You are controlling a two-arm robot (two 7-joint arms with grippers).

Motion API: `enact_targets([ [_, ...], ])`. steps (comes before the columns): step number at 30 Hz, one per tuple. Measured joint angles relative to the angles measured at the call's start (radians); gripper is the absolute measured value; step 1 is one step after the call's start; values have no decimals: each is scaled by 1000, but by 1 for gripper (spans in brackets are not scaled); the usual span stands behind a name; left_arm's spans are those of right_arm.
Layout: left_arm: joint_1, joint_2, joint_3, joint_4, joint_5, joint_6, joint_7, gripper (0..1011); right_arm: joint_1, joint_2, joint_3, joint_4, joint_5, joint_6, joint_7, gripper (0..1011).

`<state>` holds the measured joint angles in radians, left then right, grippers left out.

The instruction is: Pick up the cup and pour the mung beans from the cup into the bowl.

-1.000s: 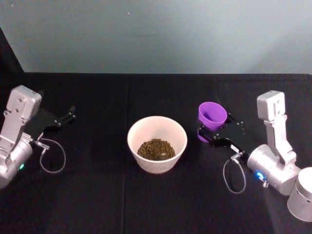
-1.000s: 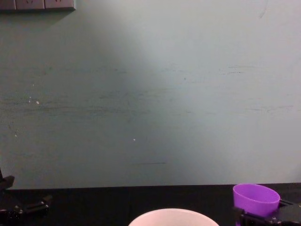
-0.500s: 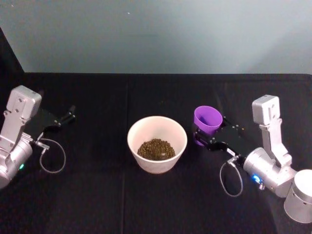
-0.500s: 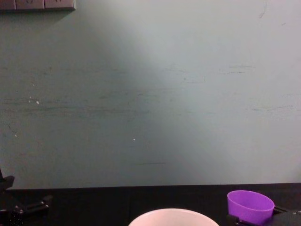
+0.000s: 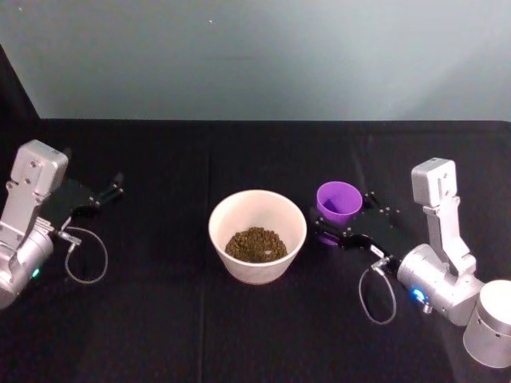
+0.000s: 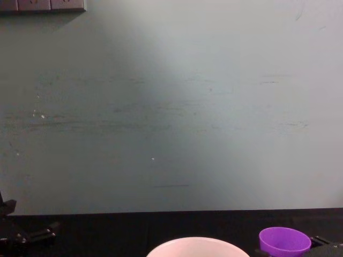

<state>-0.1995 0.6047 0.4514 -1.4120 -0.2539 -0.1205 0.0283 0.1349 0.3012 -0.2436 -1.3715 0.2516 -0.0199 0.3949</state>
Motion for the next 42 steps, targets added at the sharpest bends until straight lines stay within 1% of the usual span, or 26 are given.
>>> enact_targets([
  [2, 0, 0, 0, 0, 0, 0, 0, 1000, 1, 4, -4, -1, 3, 0, -5, 1003],
  [5, 0, 0, 0, 0, 0, 0, 0, 1000, 1, 7, -7, -8, 7, 0, -9, 1002],
  [12, 0, 0, 0, 0, 0, 0, 0, 1000, -7, 22, -5, -63, 6, 4, -39, 1002],
  [14, 0, 0, 0, 0, 0, 0, 0, 1000, -10, 31, 5, -101, 10, 9, -47, 1002],
  [15, 0, 0, 0, 0, 0, 0, 0, 1000, -10, 31, 5, -101, 10, 9, -47, 1002],
  [18, 0, 0, 0, 0, 0, 0, 0, 1000, -12, 44, 26, -141, 26, 15, -49, 1002],
  [21, 0, 0, 0, 0, 0, 0, 0, 1000, -13, 50, 43, -156, 34, 17, -60, 1002],
  [22, 0, 0, 0, 0, 0, 0, 0, 1000, -15, 55, 57, -164, 36, 19, -73, 1002],
  [24, 0, 0, 0, 0, 0, 0, 0, 1000, -16, 58, 72, -168, 36, 23, -89, 1002],
  [28, 0, 0, 0, 0, 0, 0, 0, 1000, -13, 69, 104, -156, 35, 33, -110, 1002],
  [32, 0, 0, 0, 0, 0, 0, 0, 1000, -6, 79, 117, -125, 34, 36, -109, 1002],
  [37, 0, 0, 0, 0, 0, 0, 0, 1000, -3, 80, 119, -78, 32, 35, -102, 1002],
  [40, 0, 0, 0, 0, 0, 0, 0, 1000, -6, 72, 114, -45, 22, 31, -103, 1002],
  [42, 0, 0, 0, 0, 0, 0, 0, 1000, -10, 68, 111, -34, 19, 29, -103, 1002],
])
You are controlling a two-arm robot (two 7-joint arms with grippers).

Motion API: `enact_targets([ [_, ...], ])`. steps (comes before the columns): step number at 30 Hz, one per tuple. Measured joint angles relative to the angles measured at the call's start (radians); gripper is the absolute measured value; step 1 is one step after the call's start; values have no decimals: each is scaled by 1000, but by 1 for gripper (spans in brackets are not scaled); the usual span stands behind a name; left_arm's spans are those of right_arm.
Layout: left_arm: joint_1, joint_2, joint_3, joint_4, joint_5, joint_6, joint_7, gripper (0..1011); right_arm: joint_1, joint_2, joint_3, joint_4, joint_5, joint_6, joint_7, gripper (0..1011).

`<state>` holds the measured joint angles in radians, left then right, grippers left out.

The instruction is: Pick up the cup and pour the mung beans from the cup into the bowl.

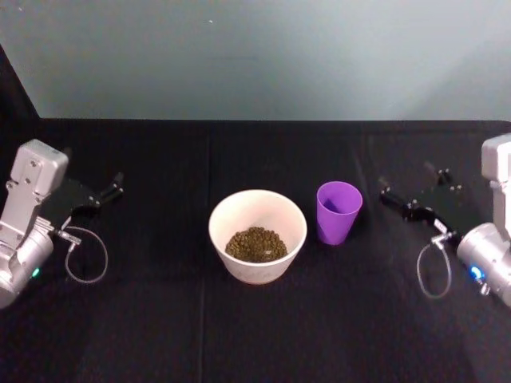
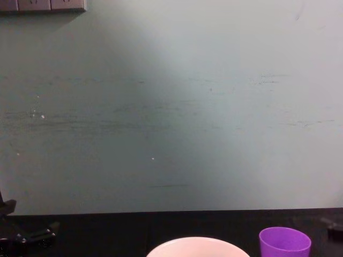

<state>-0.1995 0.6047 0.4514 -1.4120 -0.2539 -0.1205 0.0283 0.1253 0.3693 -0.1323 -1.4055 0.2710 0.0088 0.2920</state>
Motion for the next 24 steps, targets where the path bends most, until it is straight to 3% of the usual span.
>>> enact_targets([
  [8, 0, 0, 0, 0, 0, 0, 0, 1000, -29, -27, 3, 4, -10, -26, -25, 1002],
  [24, 0, 0, 0, 0, 0, 0, 0, 1000, -23, -22, 1, 5, -8, -22, -17, 1002],
])
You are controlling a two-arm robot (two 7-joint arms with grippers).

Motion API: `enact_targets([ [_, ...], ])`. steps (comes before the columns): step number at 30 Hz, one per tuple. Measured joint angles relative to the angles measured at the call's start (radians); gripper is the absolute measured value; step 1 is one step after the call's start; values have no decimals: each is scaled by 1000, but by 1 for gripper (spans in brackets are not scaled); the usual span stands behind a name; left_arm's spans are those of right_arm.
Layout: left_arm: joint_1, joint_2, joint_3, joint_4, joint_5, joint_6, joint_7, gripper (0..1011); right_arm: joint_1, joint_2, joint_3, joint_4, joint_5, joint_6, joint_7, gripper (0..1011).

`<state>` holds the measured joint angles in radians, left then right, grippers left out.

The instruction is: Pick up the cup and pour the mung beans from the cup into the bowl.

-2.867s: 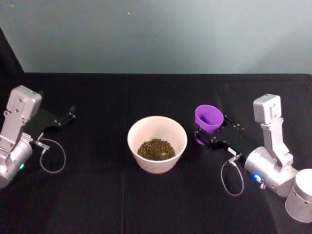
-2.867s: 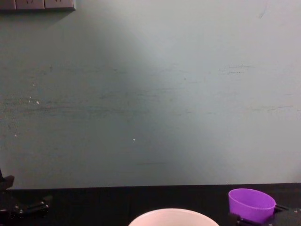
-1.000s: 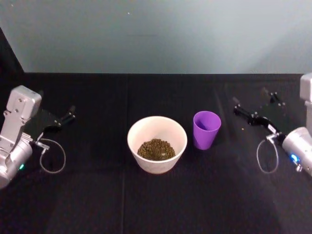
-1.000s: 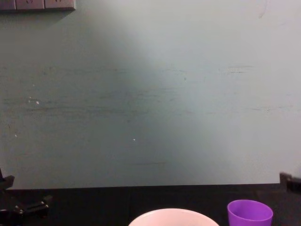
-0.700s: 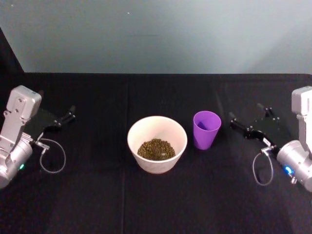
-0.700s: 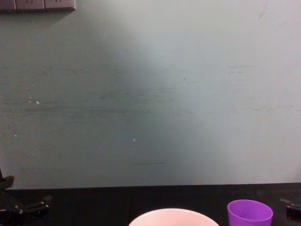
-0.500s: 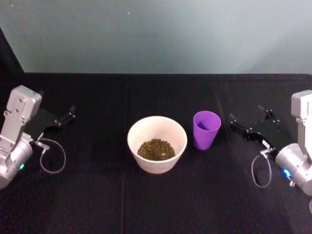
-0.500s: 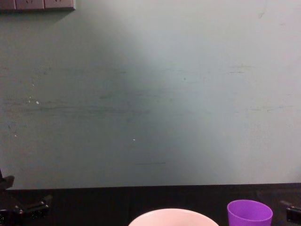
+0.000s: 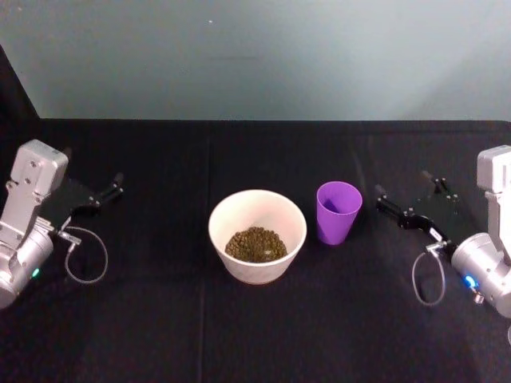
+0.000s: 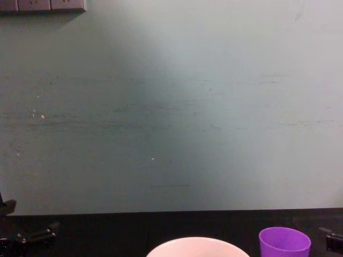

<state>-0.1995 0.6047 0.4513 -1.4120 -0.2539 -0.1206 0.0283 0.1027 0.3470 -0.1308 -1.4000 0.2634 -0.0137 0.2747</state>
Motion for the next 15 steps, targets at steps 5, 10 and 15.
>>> enact_targets([
  [5, 0, 0, 0, 0, 0, 0, 0, 1000, 1, 0, -1, 0, 1, 1, 1, 1002],
  [10, 0, 0, 0, 0, 0, 0, 0, 1000, 1, 1, -1, 1, 2, 1, 2, 1002],
  [15, 0, 0, 0, 0, 0, 0, 0, 1000, 2, 1, -1, 1, 2, 2, 3, 1002],
])
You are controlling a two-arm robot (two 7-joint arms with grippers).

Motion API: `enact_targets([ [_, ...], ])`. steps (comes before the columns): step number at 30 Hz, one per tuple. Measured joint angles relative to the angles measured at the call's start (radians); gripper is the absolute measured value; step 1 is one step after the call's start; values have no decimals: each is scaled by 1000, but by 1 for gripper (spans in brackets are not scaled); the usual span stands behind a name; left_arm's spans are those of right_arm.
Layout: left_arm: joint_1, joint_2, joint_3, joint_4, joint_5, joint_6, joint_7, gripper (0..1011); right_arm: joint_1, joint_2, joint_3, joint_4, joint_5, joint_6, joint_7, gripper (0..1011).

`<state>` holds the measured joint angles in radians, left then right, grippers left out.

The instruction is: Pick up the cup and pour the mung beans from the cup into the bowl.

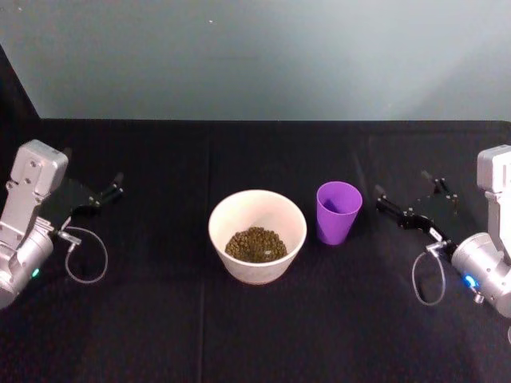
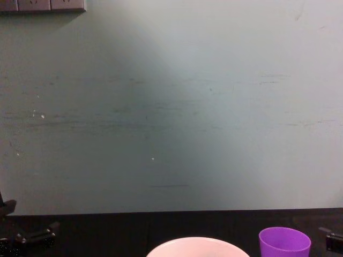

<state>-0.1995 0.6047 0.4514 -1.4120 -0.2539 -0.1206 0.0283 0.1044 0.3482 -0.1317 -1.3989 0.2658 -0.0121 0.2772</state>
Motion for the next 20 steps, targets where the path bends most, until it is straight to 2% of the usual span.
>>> enact_targets([
  [20, 0, 0, 0, 0, 0, 0, 0, 1000, 1, 1, 0, 0, 0, 1, 2, 1002],
])
